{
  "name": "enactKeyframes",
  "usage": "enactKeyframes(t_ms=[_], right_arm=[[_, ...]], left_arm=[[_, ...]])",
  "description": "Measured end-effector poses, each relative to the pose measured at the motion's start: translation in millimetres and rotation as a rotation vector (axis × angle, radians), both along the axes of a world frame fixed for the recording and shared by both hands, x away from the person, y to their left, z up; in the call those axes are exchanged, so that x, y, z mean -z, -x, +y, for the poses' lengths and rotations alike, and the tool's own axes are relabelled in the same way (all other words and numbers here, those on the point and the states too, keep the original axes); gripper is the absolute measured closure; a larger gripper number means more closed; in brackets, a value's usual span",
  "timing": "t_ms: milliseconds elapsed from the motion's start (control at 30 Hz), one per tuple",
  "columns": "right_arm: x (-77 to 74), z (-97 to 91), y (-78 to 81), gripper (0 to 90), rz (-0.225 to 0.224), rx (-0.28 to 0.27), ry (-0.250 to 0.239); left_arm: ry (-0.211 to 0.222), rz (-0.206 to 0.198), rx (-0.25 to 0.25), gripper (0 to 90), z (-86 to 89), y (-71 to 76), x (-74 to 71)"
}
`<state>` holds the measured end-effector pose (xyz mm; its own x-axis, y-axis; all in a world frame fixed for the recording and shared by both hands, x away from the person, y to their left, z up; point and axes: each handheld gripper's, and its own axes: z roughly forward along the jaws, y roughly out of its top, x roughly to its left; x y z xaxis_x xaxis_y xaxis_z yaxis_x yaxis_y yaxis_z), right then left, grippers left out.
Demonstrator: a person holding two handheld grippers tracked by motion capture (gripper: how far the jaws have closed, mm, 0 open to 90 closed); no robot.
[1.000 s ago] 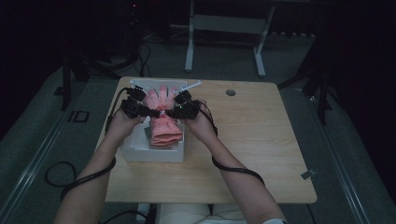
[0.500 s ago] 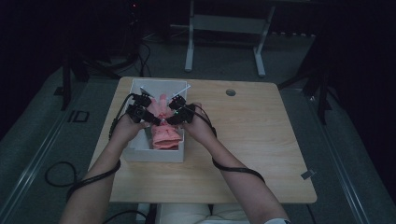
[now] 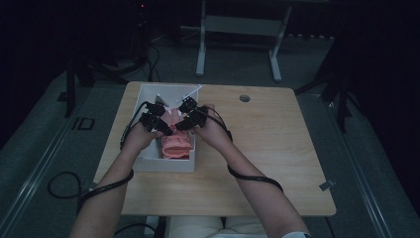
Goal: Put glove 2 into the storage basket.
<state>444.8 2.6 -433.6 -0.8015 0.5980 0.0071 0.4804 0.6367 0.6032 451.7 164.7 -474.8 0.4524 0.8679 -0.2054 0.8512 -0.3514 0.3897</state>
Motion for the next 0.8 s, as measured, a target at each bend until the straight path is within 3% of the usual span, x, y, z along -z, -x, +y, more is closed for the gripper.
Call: enactKeyframes(t_ms=[133, 333, 800], right_arm=[[-6.8, -2.9, 2.4, 52.8, 0.002, -0.008, -0.017], [-14.8, -12.6, 3.0, 51.8, -0.012, -0.006, -0.031], [-30.2, -28.8, 8.1, 50.6, -0.033, -0.004, -0.069]], left_arm=[[-0.006, -0.016, 0.003, 59.5, -4.6, -0.8, -1.8], [0.007, -0.076, -0.021, 53.9, -1.0, 2.2, -14.7], [0.031, -0.126, -0.058, 52.7, 15.8, 7.7, -27.8]])
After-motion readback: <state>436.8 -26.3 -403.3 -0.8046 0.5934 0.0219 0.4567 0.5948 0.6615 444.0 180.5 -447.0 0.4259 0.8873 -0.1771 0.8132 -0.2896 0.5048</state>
